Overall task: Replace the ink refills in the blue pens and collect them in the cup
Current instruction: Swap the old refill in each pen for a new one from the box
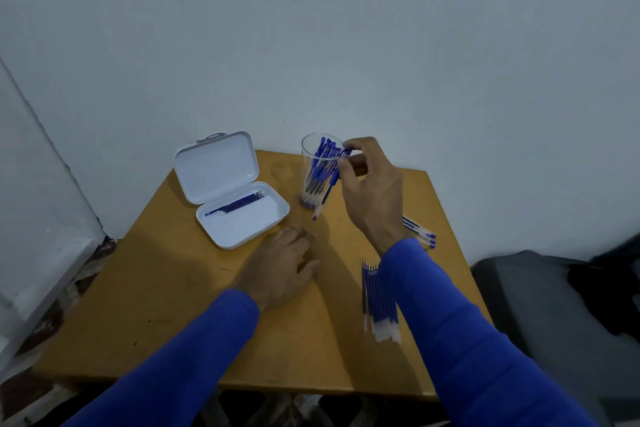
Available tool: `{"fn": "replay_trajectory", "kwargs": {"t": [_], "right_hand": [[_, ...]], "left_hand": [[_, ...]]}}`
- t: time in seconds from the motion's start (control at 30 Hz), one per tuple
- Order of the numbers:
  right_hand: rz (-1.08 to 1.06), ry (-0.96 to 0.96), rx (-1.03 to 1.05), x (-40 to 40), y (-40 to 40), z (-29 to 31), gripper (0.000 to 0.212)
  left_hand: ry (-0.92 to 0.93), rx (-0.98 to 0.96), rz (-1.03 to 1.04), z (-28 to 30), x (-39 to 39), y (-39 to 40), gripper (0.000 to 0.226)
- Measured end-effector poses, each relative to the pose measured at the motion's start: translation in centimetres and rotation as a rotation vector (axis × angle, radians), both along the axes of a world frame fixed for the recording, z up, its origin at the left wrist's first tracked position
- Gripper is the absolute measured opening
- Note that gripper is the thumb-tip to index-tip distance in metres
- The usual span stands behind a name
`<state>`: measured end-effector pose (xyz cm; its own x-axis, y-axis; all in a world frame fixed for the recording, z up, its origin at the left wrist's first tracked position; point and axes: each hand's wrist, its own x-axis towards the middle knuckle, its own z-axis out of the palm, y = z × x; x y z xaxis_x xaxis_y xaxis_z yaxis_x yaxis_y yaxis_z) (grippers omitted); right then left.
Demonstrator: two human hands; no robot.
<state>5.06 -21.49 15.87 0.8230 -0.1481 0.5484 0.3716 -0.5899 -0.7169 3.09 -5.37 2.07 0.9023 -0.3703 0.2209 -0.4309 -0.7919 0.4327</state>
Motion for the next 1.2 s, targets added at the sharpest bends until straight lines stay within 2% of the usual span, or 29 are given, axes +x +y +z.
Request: {"fn": "replay_trajectory", "kwargs": {"t": [0.2,0.4,0.57,0.77,0.93,1.07,1.2], "right_hand": [[0.015,-0.056,0.130,3.6,-0.4,2.4,0.015],[-0.032,-0.189,0.219,5.9,-0.1,3.8,0.014],[-0.026,-0.132,0.053,8.0,0.3,2.2,0.013],[-0.006,0.077,-0.202,9.6,0.7,-0.2,0.008],[-0.035,0.186,-0.382,10.5,0.7,-0.4,0.017],[-0.014,0.245,-0.366,10.7,0.7,-0.6,0.022],[0.000,0.207,-0.342,10.1,0.6,-0.6,0.023]], "left_hand": [[0.040,0.132,-0.022,-0.2,3.0,-1.4,0.061],[0.064,0.135,-0.023,-1.0,3.3,-1.1,0.061],[0.063,0.144,-0.020,-1.3,3.6,-1.1,0.060],[0.085,0.152,-0.008,-1.5,3.5,-1.1,0.062],[0.090,0.164,-0.002,-1.5,3.6,-1.1,0.062],[0.086,0.159,0.004,-1.6,3.6,-1.2,0.062],[0.082,0.155,0.006,-1.6,3.6,-1.2,0.062]]}}
